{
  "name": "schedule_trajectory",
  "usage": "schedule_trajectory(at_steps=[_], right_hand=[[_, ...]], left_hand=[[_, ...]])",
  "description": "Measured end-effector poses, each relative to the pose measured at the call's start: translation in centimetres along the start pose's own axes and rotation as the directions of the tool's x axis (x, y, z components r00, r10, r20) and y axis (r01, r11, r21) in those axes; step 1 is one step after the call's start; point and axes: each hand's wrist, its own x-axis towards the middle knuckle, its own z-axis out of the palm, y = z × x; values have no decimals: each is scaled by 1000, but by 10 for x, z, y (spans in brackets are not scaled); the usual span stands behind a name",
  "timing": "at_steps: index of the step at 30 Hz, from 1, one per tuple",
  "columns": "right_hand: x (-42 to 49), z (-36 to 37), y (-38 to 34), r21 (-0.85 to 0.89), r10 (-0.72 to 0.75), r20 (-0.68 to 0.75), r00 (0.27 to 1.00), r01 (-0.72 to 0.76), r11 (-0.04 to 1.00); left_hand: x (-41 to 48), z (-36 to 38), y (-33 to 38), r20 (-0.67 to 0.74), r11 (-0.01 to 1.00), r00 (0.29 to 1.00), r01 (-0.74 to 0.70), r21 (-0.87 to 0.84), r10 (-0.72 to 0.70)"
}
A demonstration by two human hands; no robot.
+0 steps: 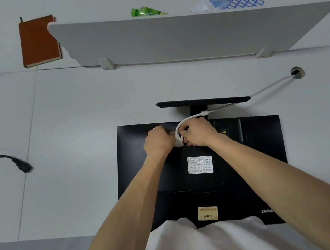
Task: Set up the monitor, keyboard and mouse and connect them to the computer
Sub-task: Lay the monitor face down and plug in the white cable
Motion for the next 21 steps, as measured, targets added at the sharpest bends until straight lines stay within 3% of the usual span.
schedule_trajectory(at_steps=[4, 11, 21], right_hand=[[5, -1, -8, -143, 29, 76, 997, -18, 990], [5, -1, -23, -343, 43, 0, 999, -40, 938], [5, 10, -21, -368, 87, -59, 994, -103, 924]], left_hand=[[1, 0, 6, -1, 998, 999, 44, 44, -44], [1, 0, 14, 31, 998, 998, 43, 49, -45], [-13, 0, -12, -31, 988, 987, -156, -9, 155]])
